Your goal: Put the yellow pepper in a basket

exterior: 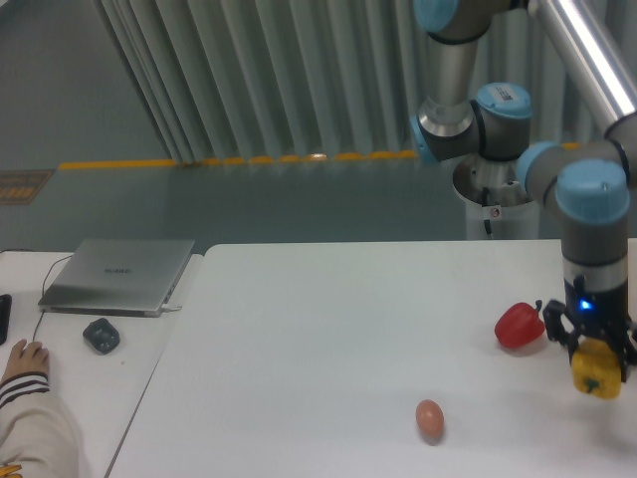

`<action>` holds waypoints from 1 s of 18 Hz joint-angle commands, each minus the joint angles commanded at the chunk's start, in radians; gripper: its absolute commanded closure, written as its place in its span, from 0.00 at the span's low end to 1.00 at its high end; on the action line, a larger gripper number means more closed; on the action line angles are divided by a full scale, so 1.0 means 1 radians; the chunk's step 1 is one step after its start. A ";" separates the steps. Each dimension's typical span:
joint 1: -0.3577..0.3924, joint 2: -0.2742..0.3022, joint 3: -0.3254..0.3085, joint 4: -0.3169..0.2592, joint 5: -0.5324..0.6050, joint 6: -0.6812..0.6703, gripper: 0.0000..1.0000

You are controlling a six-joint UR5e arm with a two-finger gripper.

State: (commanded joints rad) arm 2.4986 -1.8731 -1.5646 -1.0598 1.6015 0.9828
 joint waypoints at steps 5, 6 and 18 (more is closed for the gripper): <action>0.130 0.052 -0.005 -0.061 -0.006 0.227 0.57; 0.155 0.052 -0.005 -0.065 -0.006 0.271 0.57; 0.417 0.019 0.011 -0.057 -0.093 0.693 0.57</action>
State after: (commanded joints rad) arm 2.9159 -1.8545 -1.5539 -1.1168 1.5080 1.6763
